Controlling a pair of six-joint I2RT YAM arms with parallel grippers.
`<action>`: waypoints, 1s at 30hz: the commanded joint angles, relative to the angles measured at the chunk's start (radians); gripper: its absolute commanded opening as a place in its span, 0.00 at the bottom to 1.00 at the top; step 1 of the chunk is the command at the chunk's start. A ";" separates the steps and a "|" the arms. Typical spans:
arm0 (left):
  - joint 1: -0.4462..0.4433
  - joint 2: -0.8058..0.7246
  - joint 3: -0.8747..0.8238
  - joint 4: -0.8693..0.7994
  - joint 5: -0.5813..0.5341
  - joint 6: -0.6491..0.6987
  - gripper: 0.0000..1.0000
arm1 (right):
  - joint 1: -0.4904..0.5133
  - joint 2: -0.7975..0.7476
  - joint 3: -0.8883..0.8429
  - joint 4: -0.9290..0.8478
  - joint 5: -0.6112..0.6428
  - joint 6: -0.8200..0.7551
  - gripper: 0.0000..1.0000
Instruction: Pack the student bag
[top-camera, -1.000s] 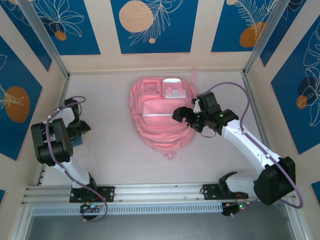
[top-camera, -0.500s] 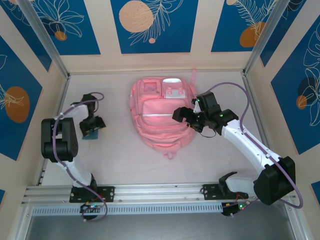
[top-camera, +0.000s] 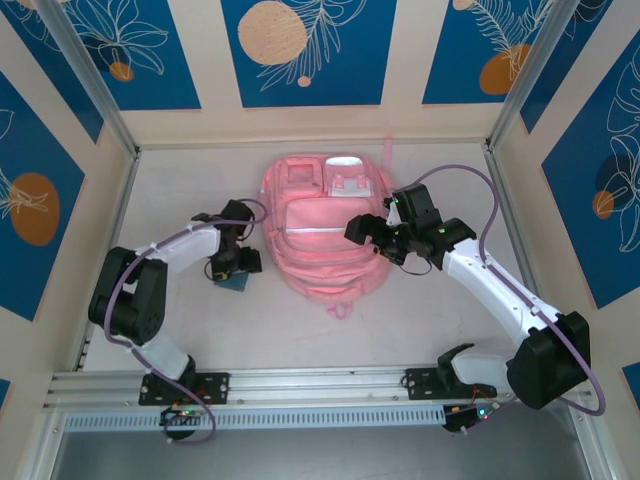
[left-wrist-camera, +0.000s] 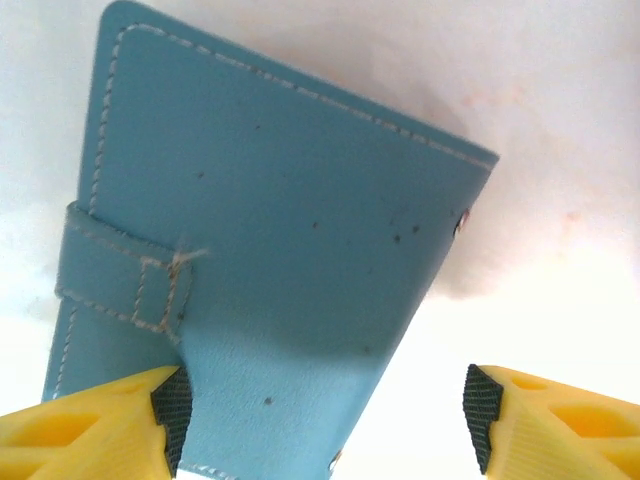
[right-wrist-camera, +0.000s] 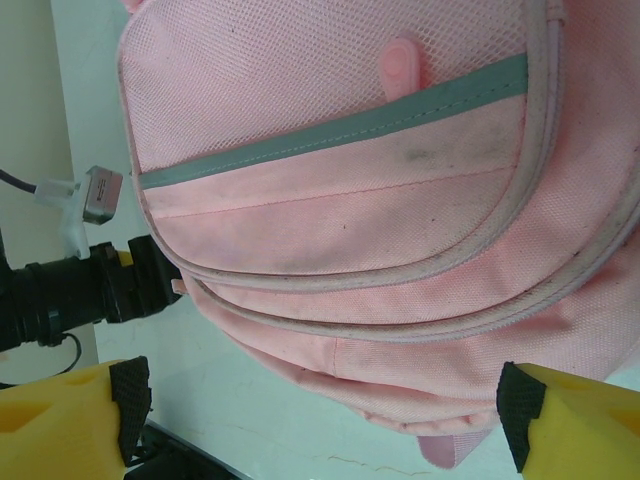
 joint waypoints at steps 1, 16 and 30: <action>0.013 -0.061 0.060 -0.084 -0.025 0.073 0.79 | 0.003 0.004 -0.007 -0.004 -0.006 0.002 0.91; 0.264 0.091 0.137 -0.060 0.216 0.308 0.66 | 0.033 0.019 -0.016 0.006 0.004 0.015 0.91; 0.269 0.256 0.254 -0.105 0.272 0.410 0.49 | 0.052 0.020 -0.003 -0.012 0.025 0.014 0.91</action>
